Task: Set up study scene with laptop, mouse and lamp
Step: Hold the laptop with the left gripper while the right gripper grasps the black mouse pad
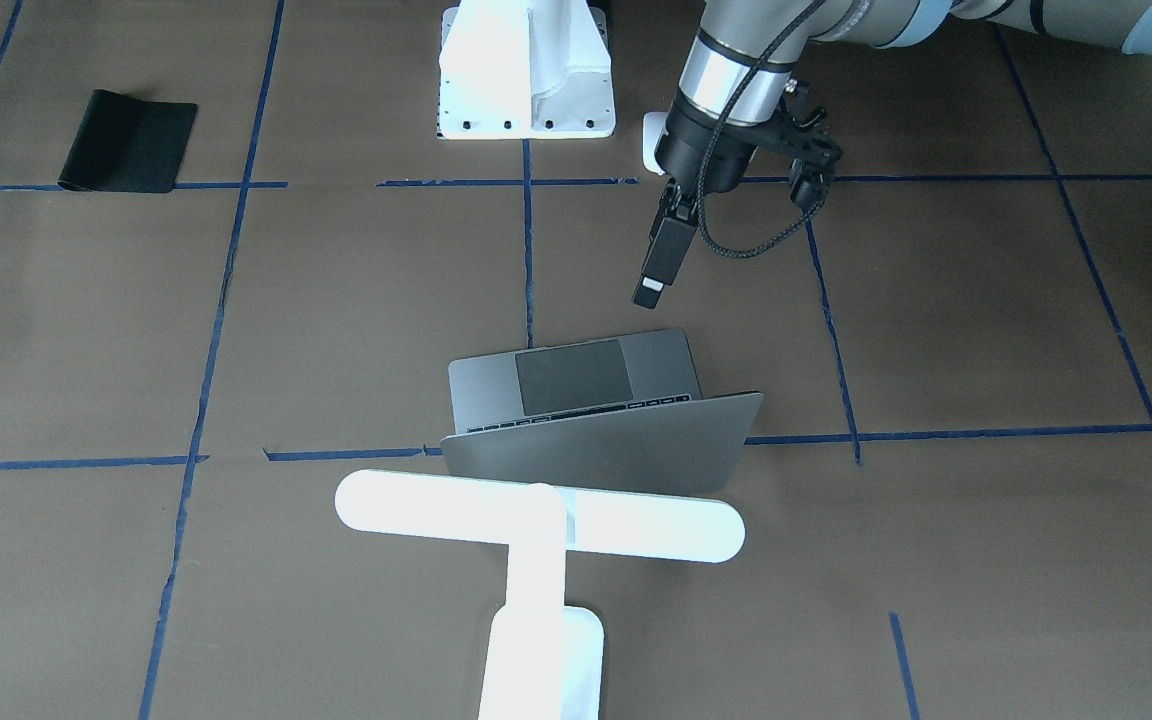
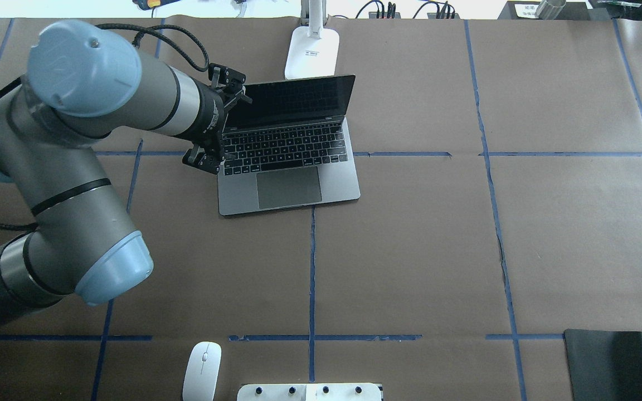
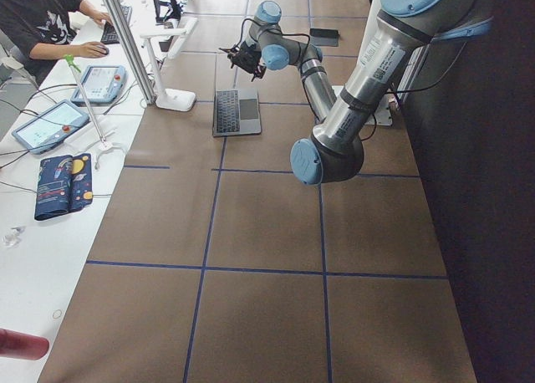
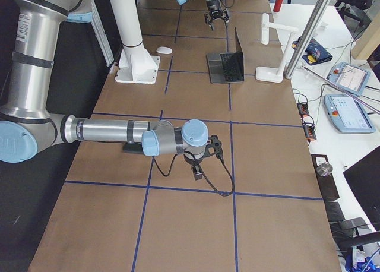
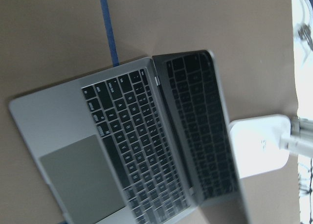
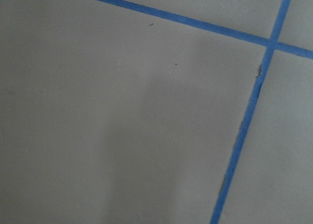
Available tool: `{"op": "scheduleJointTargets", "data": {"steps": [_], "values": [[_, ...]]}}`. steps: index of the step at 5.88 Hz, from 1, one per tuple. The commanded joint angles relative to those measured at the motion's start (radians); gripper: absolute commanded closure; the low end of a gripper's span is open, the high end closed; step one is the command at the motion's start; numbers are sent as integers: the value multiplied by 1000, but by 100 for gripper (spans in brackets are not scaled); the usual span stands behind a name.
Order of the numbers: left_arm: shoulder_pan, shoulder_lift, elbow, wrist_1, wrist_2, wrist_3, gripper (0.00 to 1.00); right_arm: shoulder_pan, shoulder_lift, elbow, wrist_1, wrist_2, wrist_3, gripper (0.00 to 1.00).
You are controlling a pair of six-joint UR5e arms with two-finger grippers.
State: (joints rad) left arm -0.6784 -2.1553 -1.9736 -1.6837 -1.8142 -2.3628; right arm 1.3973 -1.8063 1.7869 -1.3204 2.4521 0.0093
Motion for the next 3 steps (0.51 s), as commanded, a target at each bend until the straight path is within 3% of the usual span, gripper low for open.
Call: {"op": "scheduleJointTargets", "data": {"steps": [1, 2, 3], "values": [[11, 43, -50, 2, -31, 54, 0, -200, -22, 2, 358, -30, 604, 0], [11, 45, -47, 2, -31, 54, 0, -310, -100, 6, 551, -121, 811, 0], [11, 43, -47, 2, -31, 54, 0, -407, -143, 25, 663, -169, 1044, 1]]}}
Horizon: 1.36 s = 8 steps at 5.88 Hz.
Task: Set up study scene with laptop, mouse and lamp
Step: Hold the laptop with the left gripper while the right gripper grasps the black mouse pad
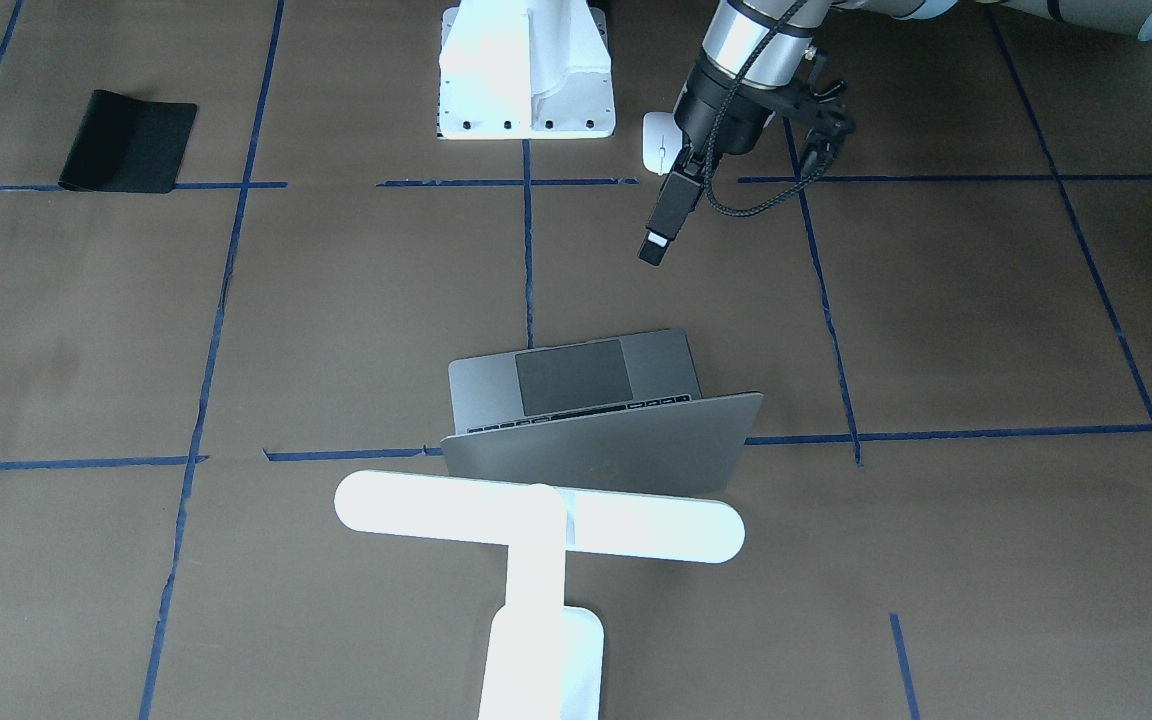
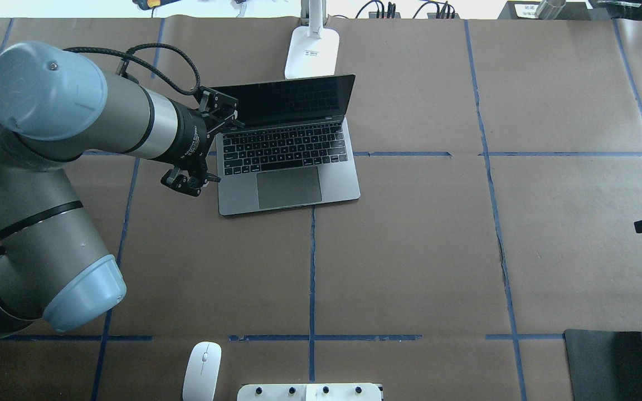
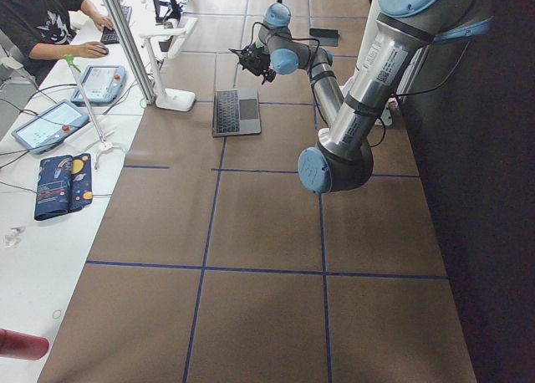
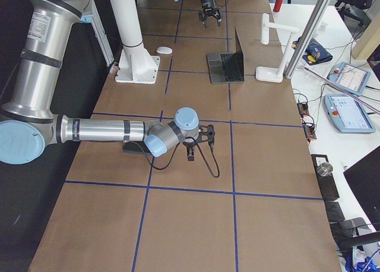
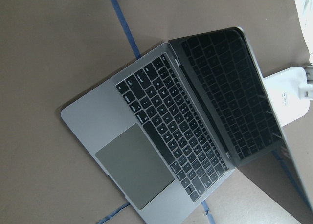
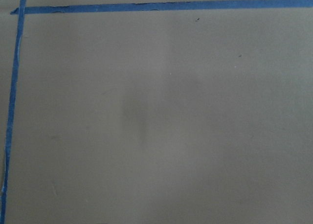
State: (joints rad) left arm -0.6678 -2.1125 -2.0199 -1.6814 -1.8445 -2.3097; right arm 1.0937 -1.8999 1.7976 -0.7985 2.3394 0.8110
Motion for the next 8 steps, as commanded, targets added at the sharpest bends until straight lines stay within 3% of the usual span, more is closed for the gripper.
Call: {"op": "scheduleJointTargets", "data": {"steps": [1, 3, 5, 6, 7, 8], "values": [[0, 0, -2, 0, -1, 3, 0, -154, -115, 64, 150, -58, 381, 4], [2, 0, -3, 0, -1, 18, 0, -236, -240, 101, 150, -67, 389, 2], [1, 2, -19, 0, -1, 35, 0, -433, -235, 39, 148, -159, 402, 2], [0, 2, -26, 2, -1, 35, 0, -530, -225, 39, 150, -225, 512, 2], [-1, 3, -31, 2, -2, 35, 0, -567, -219, 39, 151, -251, 526, 4], [-1, 3, -42, 9, -2, 35, 0, -589, -218, 39, 151, -252, 536, 15]]}}
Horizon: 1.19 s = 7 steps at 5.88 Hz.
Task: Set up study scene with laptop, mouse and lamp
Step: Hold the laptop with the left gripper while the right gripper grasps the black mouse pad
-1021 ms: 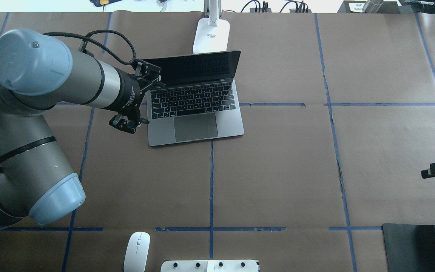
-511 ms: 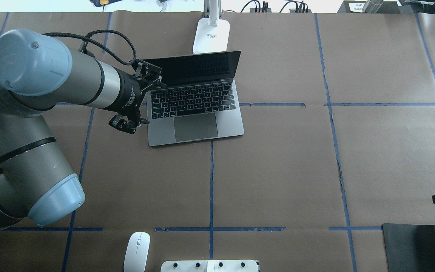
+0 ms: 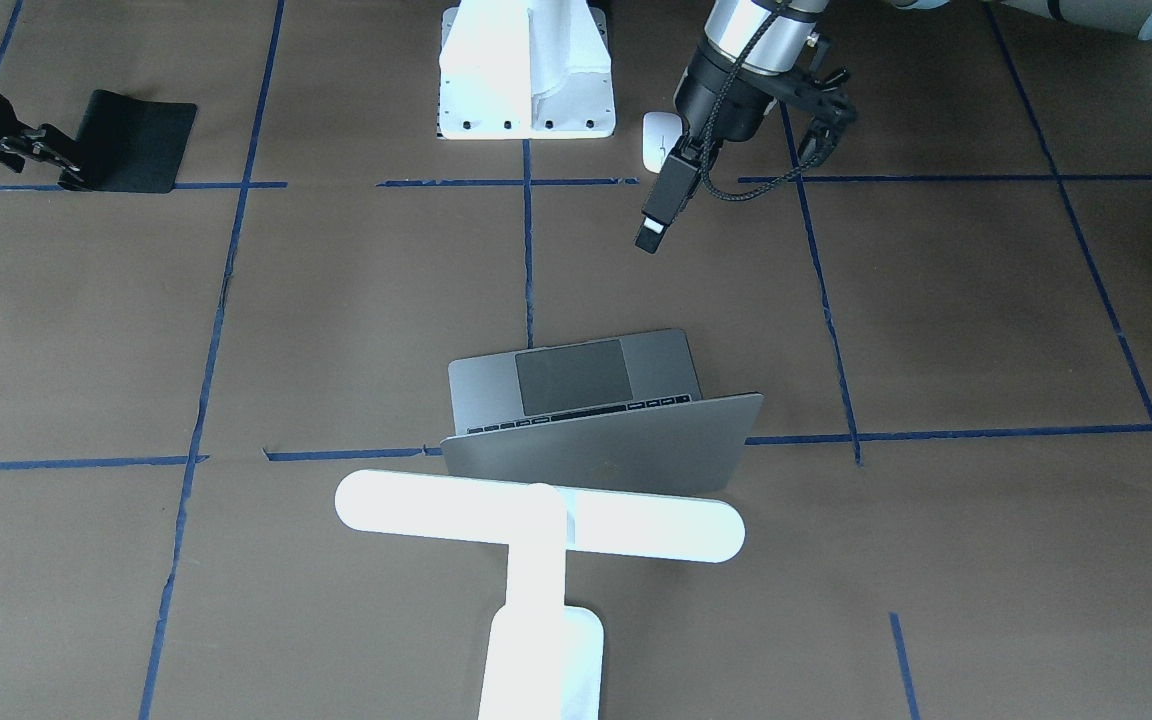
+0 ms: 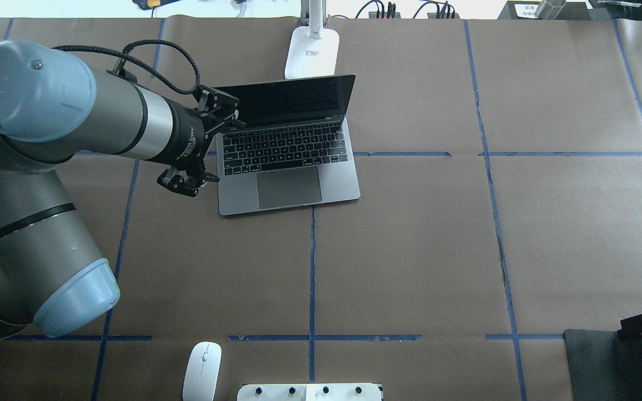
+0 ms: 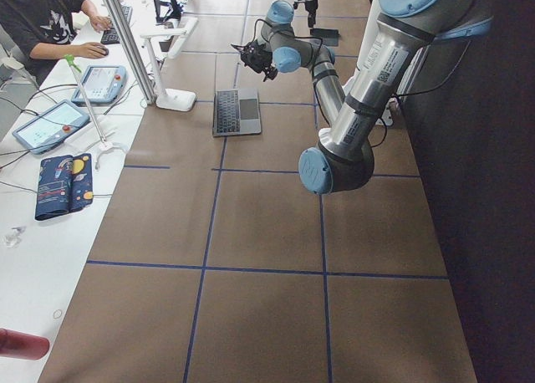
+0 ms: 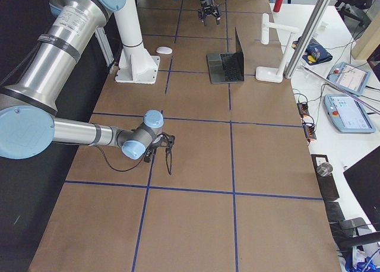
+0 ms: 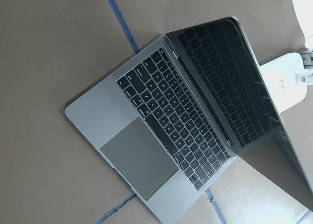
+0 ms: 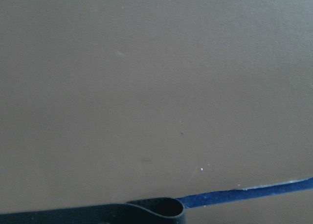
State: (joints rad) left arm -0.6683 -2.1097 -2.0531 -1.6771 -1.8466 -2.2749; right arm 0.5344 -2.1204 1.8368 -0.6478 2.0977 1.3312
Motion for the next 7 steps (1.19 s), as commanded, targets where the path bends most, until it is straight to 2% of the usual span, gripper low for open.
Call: {"op": "scheduleJointTargets", "data": {"steps": [1, 2, 5, 6, 7], "values": [[2, 43, -48, 13, 0, 2, 0, -42, 3, 1, 0, -10, 41, 70], [3, 49, -58, 13, -2, 2, 0, -56, 8, 18, 0, -10, 39, 100], [3, 47, -58, 13, -2, 9, 0, -36, -6, 155, -1, -13, 39, 100], [3, 48, -58, 13, 0, 9, 0, 26, 3, 214, -3, -13, 39, 100], [3, 48, -56, 11, 0, 9, 0, 109, 111, 210, -22, -10, 34, 100]]}}
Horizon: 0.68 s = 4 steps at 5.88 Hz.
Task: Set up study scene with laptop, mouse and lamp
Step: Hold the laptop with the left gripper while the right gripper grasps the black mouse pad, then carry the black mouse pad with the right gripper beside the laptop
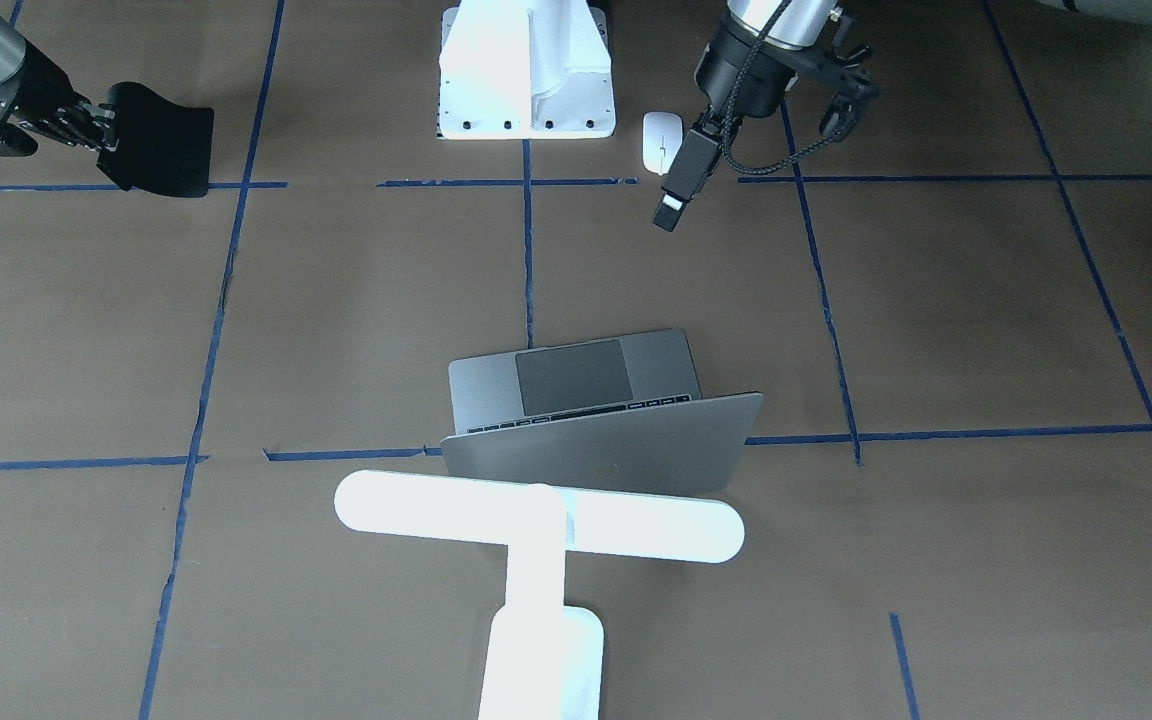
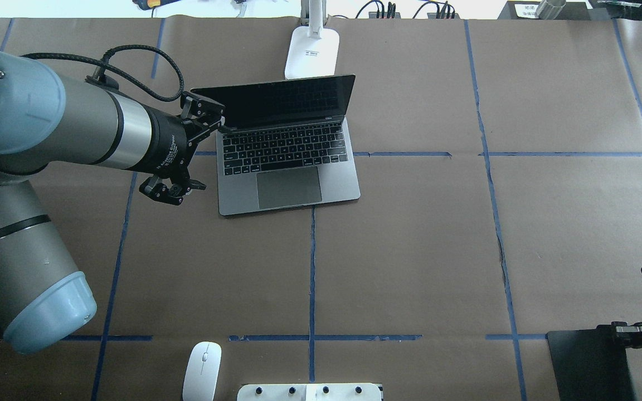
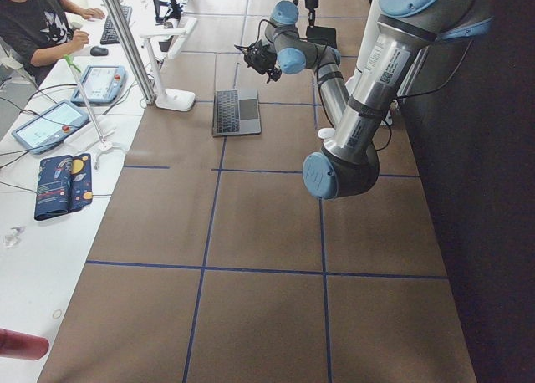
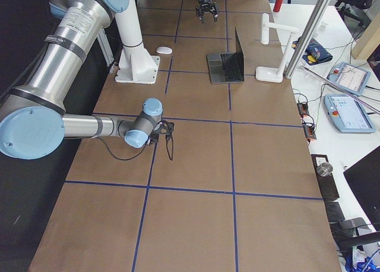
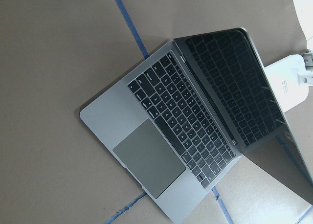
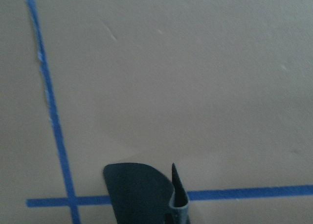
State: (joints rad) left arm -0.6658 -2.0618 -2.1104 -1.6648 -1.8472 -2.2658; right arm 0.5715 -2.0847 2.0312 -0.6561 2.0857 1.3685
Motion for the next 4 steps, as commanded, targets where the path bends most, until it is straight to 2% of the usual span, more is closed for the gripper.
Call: {"op": "scheduleJointTargets", "data": {"steps": [1, 2, 3, 4], "values": [[6, -1, 9, -1, 3, 0, 0, 120, 238, 20, -152, 5, -5, 100], [5, 0, 10, -1, 5, 9, 0, 164, 497, 0, -380, 4, -12, 100], [5, -1, 12, -1, 6, 14, 0, 204, 831, -122, -592, 2, -87, 100], [5, -1, 12, -1, 6, 14, 0, 243, 1061, -255, -723, 1, -126, 100]]}}
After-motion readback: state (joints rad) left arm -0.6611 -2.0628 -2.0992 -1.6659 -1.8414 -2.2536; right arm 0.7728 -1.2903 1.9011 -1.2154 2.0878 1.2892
